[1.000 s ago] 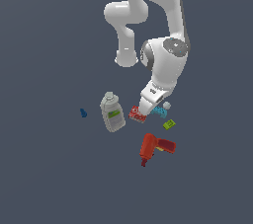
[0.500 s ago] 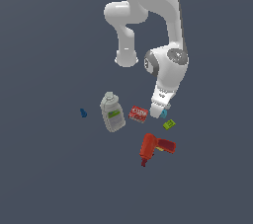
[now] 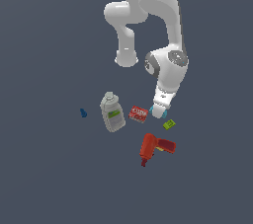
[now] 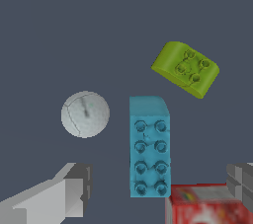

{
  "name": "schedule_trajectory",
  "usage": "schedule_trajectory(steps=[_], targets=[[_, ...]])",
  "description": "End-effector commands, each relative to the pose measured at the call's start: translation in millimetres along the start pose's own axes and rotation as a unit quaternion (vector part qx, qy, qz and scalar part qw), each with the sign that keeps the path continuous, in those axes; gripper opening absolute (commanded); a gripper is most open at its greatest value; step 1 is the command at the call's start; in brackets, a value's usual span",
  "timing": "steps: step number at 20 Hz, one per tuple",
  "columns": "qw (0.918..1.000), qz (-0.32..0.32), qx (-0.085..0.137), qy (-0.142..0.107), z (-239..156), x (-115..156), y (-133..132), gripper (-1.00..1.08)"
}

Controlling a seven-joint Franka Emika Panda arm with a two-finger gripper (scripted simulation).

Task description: Pick up a designated object from a clutter of objects.

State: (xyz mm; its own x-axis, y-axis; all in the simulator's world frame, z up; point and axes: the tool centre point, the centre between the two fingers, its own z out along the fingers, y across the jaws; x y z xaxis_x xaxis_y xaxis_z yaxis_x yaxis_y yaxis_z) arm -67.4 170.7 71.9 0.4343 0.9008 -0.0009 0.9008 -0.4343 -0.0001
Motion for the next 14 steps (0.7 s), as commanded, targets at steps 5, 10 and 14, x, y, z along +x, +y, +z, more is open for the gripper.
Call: schedule_trajectory(steps=[5, 10, 14], targets=[[1.0, -0.001, 0.0, 0.0, 18, 0, -1, 1.0], [1.0, -0.003, 0.0, 0.0, 40, 0, -1, 1.0], [1.0, -0.003, 0.0, 0.0, 49, 0, -1, 1.0]])
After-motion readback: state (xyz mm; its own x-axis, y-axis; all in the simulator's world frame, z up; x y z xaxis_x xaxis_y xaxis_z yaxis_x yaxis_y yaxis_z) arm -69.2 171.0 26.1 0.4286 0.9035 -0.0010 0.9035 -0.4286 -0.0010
